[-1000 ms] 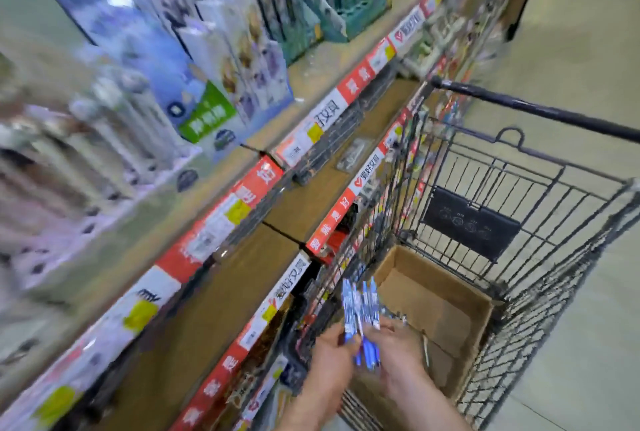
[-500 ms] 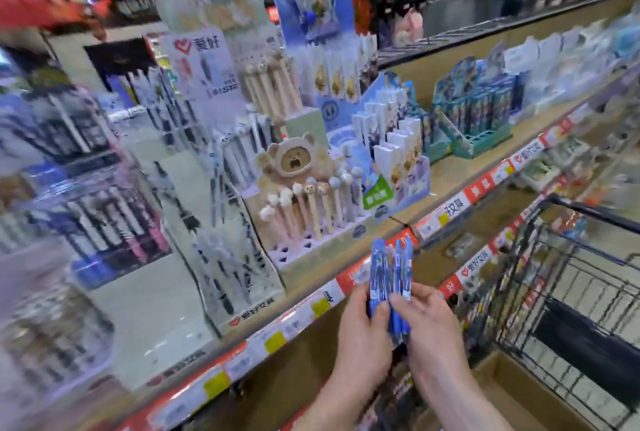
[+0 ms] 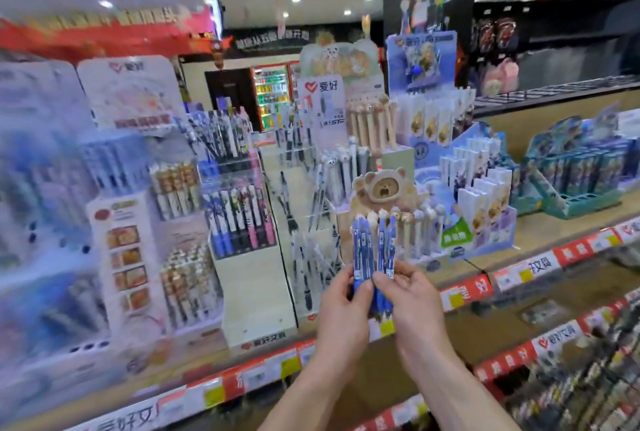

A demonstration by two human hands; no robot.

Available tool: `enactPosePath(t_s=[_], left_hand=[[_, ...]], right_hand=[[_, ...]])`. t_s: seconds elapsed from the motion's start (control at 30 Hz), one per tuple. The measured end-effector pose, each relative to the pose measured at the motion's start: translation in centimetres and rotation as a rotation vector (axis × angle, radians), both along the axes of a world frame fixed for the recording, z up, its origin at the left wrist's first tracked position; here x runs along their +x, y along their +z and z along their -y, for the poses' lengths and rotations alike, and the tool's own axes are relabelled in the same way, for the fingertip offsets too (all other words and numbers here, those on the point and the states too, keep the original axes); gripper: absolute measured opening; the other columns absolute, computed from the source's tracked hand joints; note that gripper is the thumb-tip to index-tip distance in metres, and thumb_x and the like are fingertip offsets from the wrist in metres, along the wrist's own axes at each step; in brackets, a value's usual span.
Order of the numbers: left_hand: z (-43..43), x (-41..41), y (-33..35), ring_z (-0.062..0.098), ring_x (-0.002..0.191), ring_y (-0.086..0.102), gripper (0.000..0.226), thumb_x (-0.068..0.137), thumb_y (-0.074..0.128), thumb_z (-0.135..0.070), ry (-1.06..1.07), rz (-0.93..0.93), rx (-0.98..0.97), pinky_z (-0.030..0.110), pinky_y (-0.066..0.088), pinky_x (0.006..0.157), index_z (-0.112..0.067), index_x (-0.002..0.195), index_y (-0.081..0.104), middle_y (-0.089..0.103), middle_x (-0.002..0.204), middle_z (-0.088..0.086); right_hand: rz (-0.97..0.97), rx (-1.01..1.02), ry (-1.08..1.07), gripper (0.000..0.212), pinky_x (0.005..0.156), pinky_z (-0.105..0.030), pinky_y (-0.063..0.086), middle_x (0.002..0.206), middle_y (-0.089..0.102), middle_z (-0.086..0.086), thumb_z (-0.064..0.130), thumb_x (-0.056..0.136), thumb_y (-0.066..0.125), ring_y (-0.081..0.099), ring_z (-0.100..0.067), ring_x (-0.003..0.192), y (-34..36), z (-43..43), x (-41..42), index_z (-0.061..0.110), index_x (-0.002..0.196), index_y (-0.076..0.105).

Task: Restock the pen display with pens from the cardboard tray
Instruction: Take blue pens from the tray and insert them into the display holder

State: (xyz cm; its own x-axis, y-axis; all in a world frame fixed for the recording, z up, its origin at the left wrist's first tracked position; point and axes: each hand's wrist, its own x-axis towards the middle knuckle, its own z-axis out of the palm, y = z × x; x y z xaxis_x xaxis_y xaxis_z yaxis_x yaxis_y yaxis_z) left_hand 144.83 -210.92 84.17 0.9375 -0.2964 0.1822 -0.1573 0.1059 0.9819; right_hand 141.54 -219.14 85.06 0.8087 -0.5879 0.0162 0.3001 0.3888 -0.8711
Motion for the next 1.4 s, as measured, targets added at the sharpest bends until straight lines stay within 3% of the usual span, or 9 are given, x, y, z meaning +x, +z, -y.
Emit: enactPosePath(t_s=[0.17,0.33,0.47,0.63,0.77,0.87,0.97,1.23,1.4], left_hand=[[-3.1,0.3,2.3,0.022,0.101,0.074,0.029,0.102,0.049,-0.001,0.05,0.023,-0.047,0.04,0.059,0.091,-0.018,0.115,0.067,0.078,0.106,0.008],[-6.3,1.2,3.6,0.019,0.091,0.073,0.029,0.102,0.049,-0.003,0.061,-0.004,-0.064,0.029,0.057,0.075,-0.021,0.115,0.068,0.077,0.104,0.015],[-8.1,2.1,3.9,0.028,0.097,0.068,0.028,0.103,0.049,-0.005,0.058,-0.035,-0.064,0.052,0.052,0.09,-0.019,0.121,0.066,0.072,0.113,0.022],[-10.4,2.6,3.4,0.031,0.112,0.069,0.033,0.103,0.047,-0.003,0.032,-0.061,-0.023,0.044,0.056,0.095,-0.022,0.121,0.066,0.075,0.113,0.012],[-11.7,3.1,2.4,0.032,0.112,0.068,0.036,0.103,0.046,0.001,0.035,-0.065,-0.012,0.047,0.053,0.098,-0.022,0.123,0.066,0.074,0.115,0.014],[-12.4,3.4,1.4,0.033,0.114,0.066,0.039,0.103,0.046,0.0,0.075,-0.088,-0.01,0.049,0.053,0.101,-0.026,0.122,0.068,0.075,0.114,0.01],[-13.1,3.6,1.0,0.032,0.11,0.068,0.039,0.102,0.048,0.0,0.103,-0.097,-0.034,0.049,0.052,0.099,-0.027,0.117,0.07,0.076,0.11,0.009],[-15.0,4.3,0.8,0.01,0.08,0.071,0.028,0.099,0.053,0.003,0.139,-0.132,-0.094,0.021,0.054,0.066,-0.013,0.117,0.068,0.078,0.097,0.007],[-16.7,4.8,0.6,0.019,0.083,0.066,0.029,0.098,0.053,0.005,0.141,-0.182,-0.143,0.029,0.052,0.073,-0.011,0.117,0.068,0.076,0.098,0.01]], right_hand=[[0.025,-0.061,0.104,0.019,0.063,-0.025,0.056,0.09,0.075,-0.01,-0.005,0.093,0.061,0.072,-0.019,0.077,2.0,-2.8,1.4,0.012,0.101,0.056],[0.031,-0.118,0.194,0.019,0.055,-0.02,0.054,0.086,0.075,-0.004,-0.002,0.093,0.064,0.072,-0.009,0.068,3.4,-5.2,2.7,0.014,0.099,0.056],[0.031,-0.123,0.281,0.02,0.049,-0.02,0.052,0.072,0.075,0.003,-0.003,0.094,0.062,0.071,-0.005,0.06,3.6,-6.5,3.9,0.016,0.096,0.055],[-0.001,-0.098,0.36,0.018,0.062,-0.028,0.054,0.095,0.076,-0.01,0.0,0.095,0.063,0.074,-0.018,0.079,2.6,-8.0,5.0,0.011,0.108,0.056],[-0.024,-0.081,0.397,0.019,0.053,-0.022,0.05,0.088,0.072,-0.01,-0.002,0.093,0.063,0.069,-0.01,0.062,1.8,-9.2,5.8,0.011,0.106,0.056],[-0.031,-0.046,0.426,0.018,0.064,-0.033,0.053,0.092,0.074,-0.015,-0.002,0.094,0.062,0.072,-0.02,0.074,0.9,-10.2,6.1,0.005,0.11,0.056],[-0.043,-0.011,0.446,0.02,0.062,-0.033,0.051,0.091,0.074,-0.016,-0.002,0.094,0.062,0.072,-0.02,0.071,0.5,-11.2,6.4,0.002,0.112,0.055],[-0.059,0.001,0.466,0.02,0.068,-0.035,0.053,0.094,0.075,-0.017,0.0,0.094,0.064,0.072,-0.024,0.08,0.3,-13.0,7.3,0.001,0.113,0.057],[-0.089,0.013,0.497,0.021,0.088,-0.043,0.057,0.101,0.073,-0.02,0.002,0.092,0.066,0.07,-0.026,0.086,0.5,-13.1,7.4,-0.003,0.112,0.06]])
